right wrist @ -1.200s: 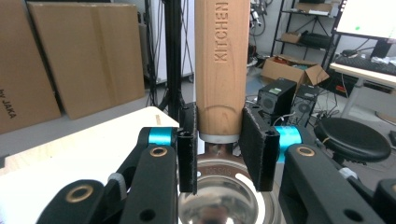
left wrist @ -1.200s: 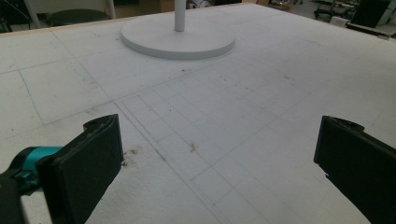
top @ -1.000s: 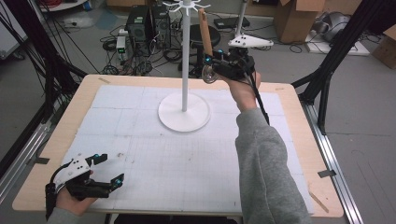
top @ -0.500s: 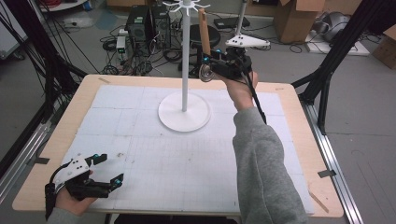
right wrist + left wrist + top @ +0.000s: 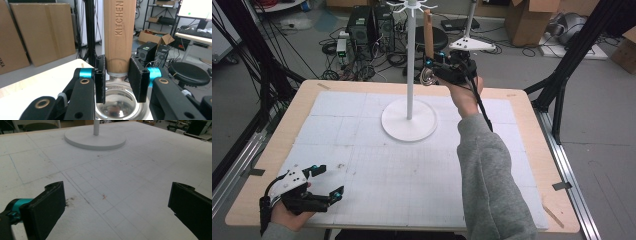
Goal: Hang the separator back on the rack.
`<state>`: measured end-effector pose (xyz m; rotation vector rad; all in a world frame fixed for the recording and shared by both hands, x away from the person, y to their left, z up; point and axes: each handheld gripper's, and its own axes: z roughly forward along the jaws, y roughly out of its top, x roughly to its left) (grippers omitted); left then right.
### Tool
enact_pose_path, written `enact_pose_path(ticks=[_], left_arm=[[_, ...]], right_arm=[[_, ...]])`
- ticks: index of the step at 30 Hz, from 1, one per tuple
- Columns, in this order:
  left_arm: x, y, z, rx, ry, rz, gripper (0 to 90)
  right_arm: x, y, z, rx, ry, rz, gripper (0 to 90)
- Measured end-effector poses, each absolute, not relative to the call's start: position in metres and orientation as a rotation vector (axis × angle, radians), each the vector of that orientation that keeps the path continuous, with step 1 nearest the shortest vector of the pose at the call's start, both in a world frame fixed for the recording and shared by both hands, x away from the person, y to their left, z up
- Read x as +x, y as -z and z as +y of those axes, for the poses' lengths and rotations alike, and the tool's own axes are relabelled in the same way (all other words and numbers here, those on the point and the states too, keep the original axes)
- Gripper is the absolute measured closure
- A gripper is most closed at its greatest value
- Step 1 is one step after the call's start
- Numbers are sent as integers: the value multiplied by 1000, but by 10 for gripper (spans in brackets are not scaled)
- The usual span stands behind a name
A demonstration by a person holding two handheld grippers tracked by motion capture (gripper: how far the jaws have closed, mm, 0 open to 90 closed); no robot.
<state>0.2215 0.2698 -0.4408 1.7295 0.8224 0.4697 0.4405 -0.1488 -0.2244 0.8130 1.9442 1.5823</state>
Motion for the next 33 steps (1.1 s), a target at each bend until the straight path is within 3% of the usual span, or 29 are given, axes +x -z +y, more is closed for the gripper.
enact_pose_path(ticks=[4, 17, 27, 33], left_arm=[[221, 441, 270, 1730, -471, 822, 19], [223, 440, 268, 1732, -470, 813, 19], [228, 440, 265, 1716, -461, 813, 19], [236, 440, 260, 1713, -448, 803, 19]], right_arm=[[440, 225, -147, 810, -1583, 1935, 673], [430, 229, -157, 794, -1577, 1955, 413], [420, 238, -159, 720, -1589, 1998, 305], [412, 240, -160, 675, -1596, 2015, 284]])
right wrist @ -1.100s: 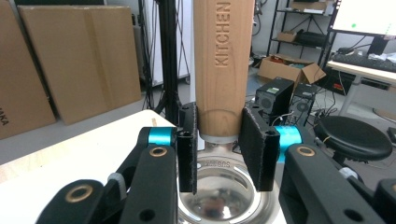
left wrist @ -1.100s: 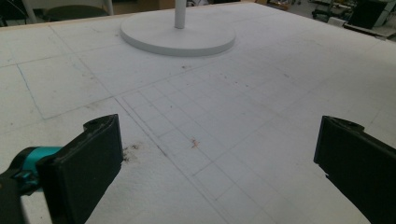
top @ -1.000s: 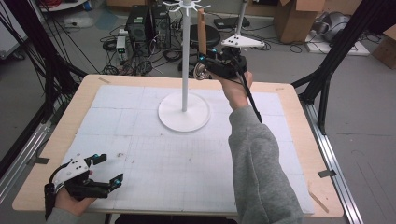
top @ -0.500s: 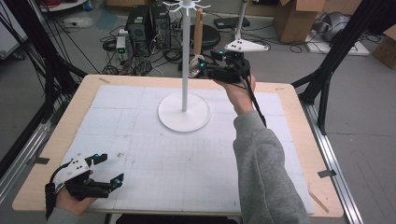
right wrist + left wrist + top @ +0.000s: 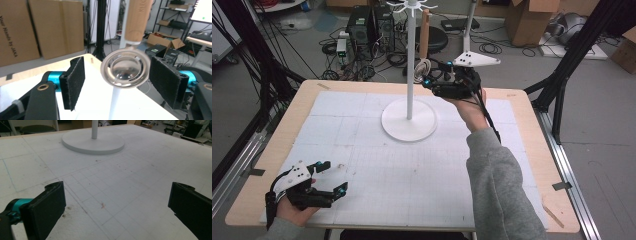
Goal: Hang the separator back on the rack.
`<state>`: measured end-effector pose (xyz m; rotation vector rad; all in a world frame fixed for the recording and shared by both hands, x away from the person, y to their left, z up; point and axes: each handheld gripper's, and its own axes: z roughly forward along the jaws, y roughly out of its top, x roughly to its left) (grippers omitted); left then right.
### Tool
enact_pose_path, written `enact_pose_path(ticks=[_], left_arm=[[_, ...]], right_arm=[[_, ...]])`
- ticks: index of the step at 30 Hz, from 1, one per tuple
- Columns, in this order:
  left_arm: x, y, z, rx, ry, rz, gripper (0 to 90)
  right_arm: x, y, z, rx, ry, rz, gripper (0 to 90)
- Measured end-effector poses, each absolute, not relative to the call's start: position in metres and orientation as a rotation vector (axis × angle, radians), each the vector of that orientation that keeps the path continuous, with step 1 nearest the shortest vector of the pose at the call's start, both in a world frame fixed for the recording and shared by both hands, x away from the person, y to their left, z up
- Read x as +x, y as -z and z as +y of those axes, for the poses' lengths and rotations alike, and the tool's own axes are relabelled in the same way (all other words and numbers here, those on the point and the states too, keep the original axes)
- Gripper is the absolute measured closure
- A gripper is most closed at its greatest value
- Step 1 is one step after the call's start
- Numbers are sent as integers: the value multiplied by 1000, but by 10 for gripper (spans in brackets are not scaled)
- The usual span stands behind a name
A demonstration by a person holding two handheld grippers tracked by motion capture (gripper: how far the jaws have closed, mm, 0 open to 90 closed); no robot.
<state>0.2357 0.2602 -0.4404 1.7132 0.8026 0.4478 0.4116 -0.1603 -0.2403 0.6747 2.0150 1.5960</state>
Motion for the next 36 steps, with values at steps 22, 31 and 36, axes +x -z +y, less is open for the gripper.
enact_pose_path(ticks=[22, 31, 36], left_arm=[[250, 442, 241, 1738, -421, 776, 19], [252, 442, 241, 1733, -423, 777, 19], [253, 441, 243, 1712, -423, 779, 19]], right_arm=[[389, 267, -180, 651, -1553, 2100, 105], [383, 277, -187, 678, -1553, 2111, 14], [375, 282, -195, 663, -1582, 2093, 14]])
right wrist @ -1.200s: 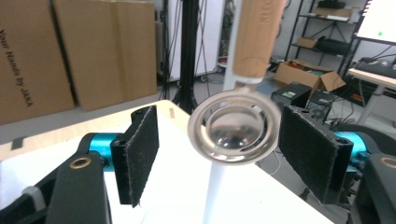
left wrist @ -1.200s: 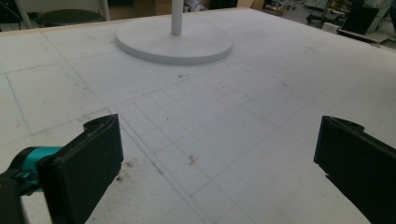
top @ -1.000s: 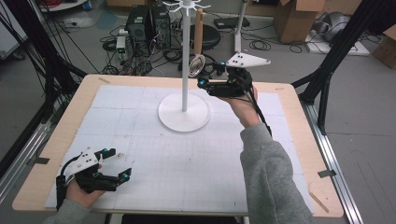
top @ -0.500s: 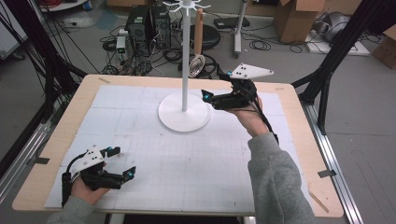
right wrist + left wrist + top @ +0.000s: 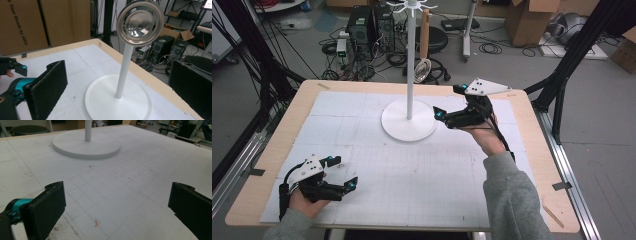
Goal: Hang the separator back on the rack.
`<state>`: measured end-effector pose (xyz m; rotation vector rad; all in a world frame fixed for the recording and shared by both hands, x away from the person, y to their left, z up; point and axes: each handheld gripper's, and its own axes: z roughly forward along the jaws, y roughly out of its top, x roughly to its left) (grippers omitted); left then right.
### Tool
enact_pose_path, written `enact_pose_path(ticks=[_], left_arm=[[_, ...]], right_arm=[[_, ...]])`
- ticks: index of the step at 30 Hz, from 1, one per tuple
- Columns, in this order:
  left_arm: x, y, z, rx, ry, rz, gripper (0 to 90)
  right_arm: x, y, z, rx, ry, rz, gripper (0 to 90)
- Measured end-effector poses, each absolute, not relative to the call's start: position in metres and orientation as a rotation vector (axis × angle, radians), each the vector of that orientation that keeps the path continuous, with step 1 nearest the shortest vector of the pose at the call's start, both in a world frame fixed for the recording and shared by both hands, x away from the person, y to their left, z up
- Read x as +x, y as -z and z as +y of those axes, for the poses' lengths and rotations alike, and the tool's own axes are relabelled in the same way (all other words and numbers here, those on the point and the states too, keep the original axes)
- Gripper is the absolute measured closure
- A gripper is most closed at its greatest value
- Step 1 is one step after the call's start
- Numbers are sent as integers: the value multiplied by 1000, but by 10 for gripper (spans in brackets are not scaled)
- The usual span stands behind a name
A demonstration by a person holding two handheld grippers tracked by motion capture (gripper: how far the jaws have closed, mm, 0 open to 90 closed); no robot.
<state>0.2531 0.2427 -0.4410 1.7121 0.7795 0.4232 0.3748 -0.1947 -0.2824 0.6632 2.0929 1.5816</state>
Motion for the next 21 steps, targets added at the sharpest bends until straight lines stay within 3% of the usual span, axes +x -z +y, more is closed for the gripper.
enact_pose_path(ticks=[21], left_arm=[[265, 444, 245, 1672, -451, 787, 19]], right_arm=[[352, 348, -245, 839, -1651, 2029, 13]])
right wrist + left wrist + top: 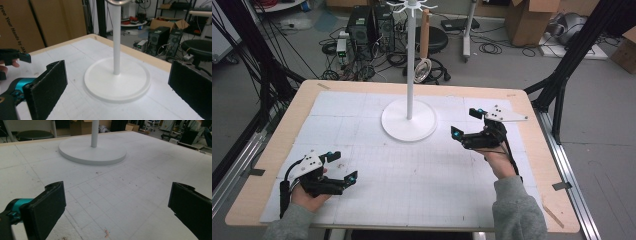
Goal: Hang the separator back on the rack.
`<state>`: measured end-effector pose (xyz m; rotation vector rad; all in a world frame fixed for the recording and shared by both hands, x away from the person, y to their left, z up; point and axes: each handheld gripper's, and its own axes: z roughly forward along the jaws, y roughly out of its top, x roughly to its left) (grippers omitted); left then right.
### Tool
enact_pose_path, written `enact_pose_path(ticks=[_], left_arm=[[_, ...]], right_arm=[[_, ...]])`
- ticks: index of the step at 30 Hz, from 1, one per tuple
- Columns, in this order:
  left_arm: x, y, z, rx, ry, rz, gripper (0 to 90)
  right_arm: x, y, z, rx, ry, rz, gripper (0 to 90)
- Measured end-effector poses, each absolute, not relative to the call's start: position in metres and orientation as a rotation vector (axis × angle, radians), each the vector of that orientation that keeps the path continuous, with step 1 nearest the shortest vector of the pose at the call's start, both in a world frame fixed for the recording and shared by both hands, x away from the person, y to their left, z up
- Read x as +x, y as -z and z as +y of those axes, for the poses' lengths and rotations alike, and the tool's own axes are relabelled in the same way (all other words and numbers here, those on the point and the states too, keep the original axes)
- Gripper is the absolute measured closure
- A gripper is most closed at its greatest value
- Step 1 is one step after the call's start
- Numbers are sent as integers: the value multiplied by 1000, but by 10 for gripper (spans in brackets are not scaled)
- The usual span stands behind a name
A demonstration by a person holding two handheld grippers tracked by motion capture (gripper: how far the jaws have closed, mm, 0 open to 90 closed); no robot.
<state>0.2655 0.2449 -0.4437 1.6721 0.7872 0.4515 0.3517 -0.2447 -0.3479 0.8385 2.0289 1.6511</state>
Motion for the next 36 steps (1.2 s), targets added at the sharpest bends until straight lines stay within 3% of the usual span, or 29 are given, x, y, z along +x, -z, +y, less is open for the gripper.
enact_pose_path(ticks=[36], left_arm=[[269, 444, 247, 1648, -458, 796, 19]], right_arm=[[317, 407, -305, 981, -1551, 2008, 14]])
